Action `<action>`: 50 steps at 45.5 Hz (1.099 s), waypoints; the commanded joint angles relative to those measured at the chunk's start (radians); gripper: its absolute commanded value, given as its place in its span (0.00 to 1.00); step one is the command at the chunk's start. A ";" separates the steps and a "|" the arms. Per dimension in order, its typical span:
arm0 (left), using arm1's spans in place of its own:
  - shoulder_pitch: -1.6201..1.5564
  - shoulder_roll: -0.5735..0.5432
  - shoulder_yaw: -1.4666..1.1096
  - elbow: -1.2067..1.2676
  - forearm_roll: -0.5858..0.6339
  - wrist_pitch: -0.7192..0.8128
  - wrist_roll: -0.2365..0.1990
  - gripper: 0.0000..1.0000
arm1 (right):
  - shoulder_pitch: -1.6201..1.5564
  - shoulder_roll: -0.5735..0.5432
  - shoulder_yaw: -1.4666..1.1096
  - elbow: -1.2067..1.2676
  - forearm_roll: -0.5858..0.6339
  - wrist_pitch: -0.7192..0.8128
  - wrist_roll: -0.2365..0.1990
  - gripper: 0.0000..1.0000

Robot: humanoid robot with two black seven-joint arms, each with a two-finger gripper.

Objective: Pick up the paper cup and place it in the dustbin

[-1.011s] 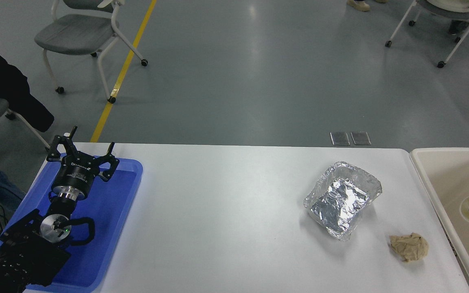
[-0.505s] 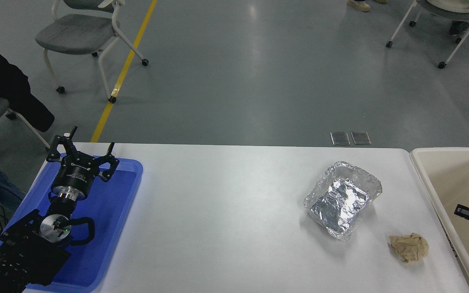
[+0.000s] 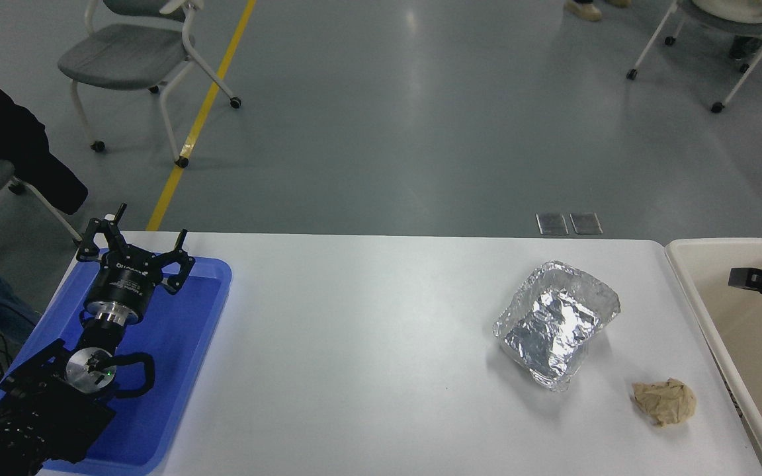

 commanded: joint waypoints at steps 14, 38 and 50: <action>0.003 0.002 0.000 0.000 0.000 0.000 0.000 1.00 | 0.672 0.270 -0.294 0.548 0.383 0.307 0.003 1.00; 0.004 0.003 0.000 0.000 0.000 0.000 0.000 1.00 | 0.810 0.527 -0.285 0.568 0.619 0.483 -0.002 1.00; 0.004 0.002 0.000 0.000 0.000 0.000 0.000 1.00 | 0.897 0.519 -0.300 0.637 0.650 0.540 -0.002 1.00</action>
